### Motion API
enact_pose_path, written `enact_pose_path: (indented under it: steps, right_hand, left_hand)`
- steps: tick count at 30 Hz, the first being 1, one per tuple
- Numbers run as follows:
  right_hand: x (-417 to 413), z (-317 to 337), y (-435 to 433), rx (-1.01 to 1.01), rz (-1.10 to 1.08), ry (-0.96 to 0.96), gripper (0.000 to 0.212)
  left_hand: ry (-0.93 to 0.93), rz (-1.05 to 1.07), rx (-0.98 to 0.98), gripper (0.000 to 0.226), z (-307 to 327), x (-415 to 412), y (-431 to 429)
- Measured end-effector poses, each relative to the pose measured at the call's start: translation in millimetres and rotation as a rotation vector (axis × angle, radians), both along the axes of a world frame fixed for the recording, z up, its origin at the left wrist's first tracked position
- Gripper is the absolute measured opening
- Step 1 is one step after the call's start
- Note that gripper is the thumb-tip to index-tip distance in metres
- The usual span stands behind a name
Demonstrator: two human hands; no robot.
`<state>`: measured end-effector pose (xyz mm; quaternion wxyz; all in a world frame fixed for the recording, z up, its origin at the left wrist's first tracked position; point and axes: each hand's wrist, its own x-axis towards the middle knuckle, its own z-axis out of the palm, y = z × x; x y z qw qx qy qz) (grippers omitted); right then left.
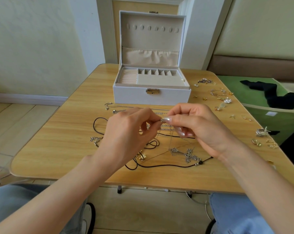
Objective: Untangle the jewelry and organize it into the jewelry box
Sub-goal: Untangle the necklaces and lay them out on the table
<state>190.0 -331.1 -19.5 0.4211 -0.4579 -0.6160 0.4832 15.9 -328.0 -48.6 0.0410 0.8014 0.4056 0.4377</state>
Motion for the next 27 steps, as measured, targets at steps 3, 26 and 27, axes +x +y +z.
enact_pose_path:
  steps: [3,26,27]
  right_hand:
    - [-0.3,-0.2,0.0,-0.003,0.001,-0.004,0.008]
    - [4.7,9.8,1.1,0.208,0.106,-0.094,0.013]
    - [4.6,9.5,1.2,0.208,0.120,-0.095,0.014]
  left_hand:
    - [0.015,-0.008,0.016,0.017,-0.5,0.5,0.1]
    - [-0.036,-0.128,-0.131,0.013,-0.6,5.8,-3.0]
    - [-0.033,-0.127,-0.131,0.013,-0.6,6.2,-3.0]
